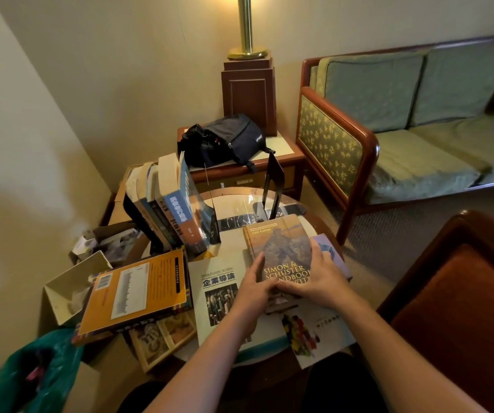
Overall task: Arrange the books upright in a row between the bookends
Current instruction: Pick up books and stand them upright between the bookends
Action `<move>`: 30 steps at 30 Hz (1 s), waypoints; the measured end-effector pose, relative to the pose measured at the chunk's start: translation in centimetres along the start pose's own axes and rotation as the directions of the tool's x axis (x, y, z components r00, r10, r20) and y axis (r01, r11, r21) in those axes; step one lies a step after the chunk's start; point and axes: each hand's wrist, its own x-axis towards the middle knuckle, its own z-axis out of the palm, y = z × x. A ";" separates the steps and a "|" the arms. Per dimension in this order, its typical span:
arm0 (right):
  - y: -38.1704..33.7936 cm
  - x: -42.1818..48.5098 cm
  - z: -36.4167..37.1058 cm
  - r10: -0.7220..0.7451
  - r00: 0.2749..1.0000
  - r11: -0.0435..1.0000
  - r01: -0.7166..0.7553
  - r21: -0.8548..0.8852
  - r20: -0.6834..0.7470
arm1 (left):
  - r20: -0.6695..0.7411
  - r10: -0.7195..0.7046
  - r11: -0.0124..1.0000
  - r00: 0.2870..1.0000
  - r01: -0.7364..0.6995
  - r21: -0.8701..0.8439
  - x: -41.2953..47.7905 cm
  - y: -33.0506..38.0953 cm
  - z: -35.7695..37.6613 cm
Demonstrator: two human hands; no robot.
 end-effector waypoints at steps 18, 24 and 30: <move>-5.1 -2.1 0.6 -0.264 0.953 0.807 0.301 0.508 -0.145 | 0.123 0.351 0.889 0.928 -0.372 0.266 -6.3 4.8 -7.6; -9.5 -1.0 -0.2 -0.456 0.864 0.805 0.503 0.314 -0.214 | 0.084 0.607 0.661 0.790 -0.561 0.498 -7.2 7.2 -10.4; -11.0 -0.4 1.2 -0.543 0.828 0.820 0.558 0.125 -0.138 | 0.003 0.669 0.612 0.744 -0.553 0.565 -7.8 6.3 -12.6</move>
